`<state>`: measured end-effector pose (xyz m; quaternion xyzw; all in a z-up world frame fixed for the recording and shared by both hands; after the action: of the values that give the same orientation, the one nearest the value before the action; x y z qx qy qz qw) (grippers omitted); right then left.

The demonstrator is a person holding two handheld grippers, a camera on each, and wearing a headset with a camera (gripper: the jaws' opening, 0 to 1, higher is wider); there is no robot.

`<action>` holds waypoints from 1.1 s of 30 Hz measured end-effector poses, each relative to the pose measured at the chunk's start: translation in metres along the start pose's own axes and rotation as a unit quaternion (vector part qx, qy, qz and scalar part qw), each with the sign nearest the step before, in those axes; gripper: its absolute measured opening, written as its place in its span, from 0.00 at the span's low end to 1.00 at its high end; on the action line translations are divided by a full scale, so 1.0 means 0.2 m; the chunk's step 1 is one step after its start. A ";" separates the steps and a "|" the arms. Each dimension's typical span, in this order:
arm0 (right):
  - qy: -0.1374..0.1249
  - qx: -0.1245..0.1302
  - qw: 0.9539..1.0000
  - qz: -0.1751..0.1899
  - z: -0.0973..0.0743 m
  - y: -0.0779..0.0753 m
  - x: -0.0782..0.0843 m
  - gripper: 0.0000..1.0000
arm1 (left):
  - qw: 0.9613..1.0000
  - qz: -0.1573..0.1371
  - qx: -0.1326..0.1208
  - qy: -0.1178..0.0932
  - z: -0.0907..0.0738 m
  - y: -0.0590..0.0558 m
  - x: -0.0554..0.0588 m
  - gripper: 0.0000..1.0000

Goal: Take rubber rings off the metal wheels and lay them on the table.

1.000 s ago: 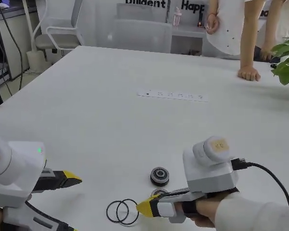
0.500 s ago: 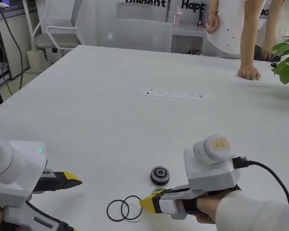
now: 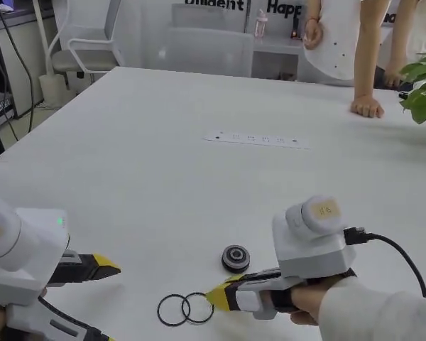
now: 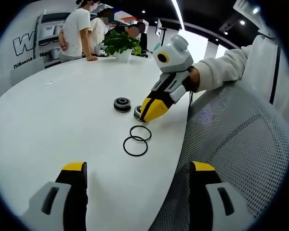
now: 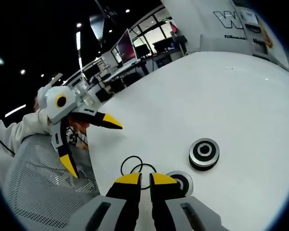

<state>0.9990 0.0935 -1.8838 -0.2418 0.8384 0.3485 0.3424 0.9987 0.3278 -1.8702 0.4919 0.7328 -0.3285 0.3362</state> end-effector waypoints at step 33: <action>-0.091 0.003 0.995 0.042 -0.12 -0.11 -0.10 0.09 | 1.000 -0.003 0.005 0.001 0.00 0.00 0.00 0.85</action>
<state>1.0158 0.0648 -1.8649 -0.1729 0.8138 0.3810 0.4034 0.9980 0.3274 -1.8709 0.4918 0.7331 -0.3324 0.3320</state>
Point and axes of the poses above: the centre of the closed fingertips' face, and the gripper's own axes: z roughly forward along the fingers, y roughly to its left, x roughly out of its underside, the point moved 10 cm from there along -z, roughly backward along the fingers, and after that the axes turned 5 degrees about -y, right-handed, at the moved point
